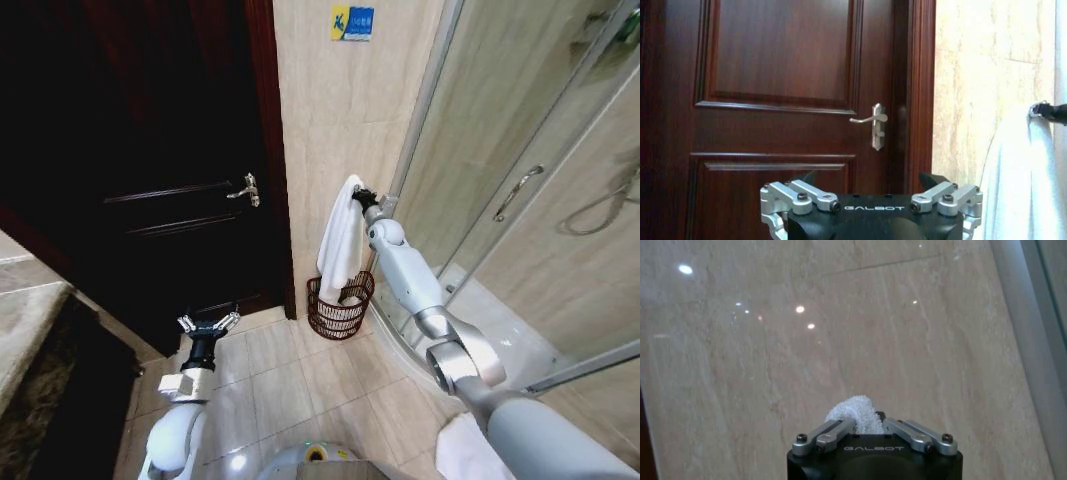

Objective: Discard the used towel into the hamper.

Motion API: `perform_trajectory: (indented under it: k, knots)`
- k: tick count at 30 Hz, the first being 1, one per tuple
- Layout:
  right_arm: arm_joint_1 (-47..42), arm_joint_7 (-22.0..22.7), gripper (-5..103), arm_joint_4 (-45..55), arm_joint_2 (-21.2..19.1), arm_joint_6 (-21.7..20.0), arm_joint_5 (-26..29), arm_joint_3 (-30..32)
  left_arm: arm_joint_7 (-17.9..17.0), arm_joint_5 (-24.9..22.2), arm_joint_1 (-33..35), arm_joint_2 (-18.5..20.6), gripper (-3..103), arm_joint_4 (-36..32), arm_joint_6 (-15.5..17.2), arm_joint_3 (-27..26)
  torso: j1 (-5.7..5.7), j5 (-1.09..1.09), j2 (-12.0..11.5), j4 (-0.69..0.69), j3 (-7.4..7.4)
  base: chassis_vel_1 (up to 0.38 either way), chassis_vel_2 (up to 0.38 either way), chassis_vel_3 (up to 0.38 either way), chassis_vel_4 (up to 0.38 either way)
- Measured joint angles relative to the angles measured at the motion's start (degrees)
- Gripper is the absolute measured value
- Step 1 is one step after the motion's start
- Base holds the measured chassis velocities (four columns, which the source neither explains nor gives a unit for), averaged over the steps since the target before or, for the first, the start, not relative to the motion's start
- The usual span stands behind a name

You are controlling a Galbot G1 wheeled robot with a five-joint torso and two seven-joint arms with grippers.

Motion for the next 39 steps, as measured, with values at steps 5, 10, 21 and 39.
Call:
perform_trajectory:
  k: [5, 10, 21, 39]
  knots:
    - [-0.3, 0.0, 3, -0.4, 0.0, -0.3, -0.7, 0.0, 0.0, -0.1, 0.4, -0.2, 100, 0.1, -0.6, -0.2, -0.69, 0.00, -1.6, 0.00, -0.88, 0.000, 0.000, 0.000, 0.000]
    - [-0.5, 1.2, 3, -0.3, -0.4, -2.2, -1.5, 0.1, 0.0, -0.2, 0.2, -0.3, 100, 0.3, -0.7, -0.2, -1.44, 0.00, -3.2, 0.00, -1.78, 0.000, 0.000, 0.000, 0.000]
    - [-0.7, 2.0, 3, 0.2, -1.4, -3.8, -1.9, -0.8, 0.0, -0.8, 0.3, -0.2, 100, 0.4, -1.0, -0.5, -2.87, 0.01, -6.2, 0.00, -3.38, 0.000, 0.000, 0.000, 0.000]
    - [1.8, 0.9, 3, -5.0, -0.7, -2.8, -4.3, -1.0, 0.0, -1.1, 0.6, -0.3, 100, 0.1, -1.4, -0.7, -5.42, 0.00, -11.7, -0.01, -6.27, 0.000, 0.000, 0.000, 0.000]
